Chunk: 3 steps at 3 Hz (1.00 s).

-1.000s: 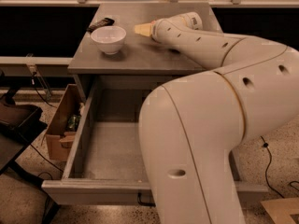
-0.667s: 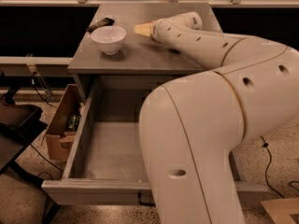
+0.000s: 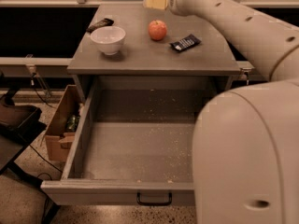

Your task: Pick apple from top drawer and place on counter

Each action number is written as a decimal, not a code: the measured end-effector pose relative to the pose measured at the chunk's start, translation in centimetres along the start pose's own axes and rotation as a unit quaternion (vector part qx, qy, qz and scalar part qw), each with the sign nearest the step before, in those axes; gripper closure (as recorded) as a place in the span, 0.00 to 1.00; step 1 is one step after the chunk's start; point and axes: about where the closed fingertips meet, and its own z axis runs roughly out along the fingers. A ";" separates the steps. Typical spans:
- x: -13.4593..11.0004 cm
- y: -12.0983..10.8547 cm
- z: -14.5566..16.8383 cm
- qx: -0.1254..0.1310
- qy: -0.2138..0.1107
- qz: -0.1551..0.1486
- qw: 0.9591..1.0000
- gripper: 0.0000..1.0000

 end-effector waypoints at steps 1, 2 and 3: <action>-5.3 -1.6 -8.8 -0.015 -0.002 -0.040 0.999 0.00; -7.2 -4.9 -19.4 0.011 0.029 -0.093 0.995 0.00; -4.9 -8.5 -30.5 0.090 0.064 -0.088 0.990 0.00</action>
Offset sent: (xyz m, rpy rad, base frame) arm -0.2994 -0.1886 0.0716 -0.2768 0.4084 0.0025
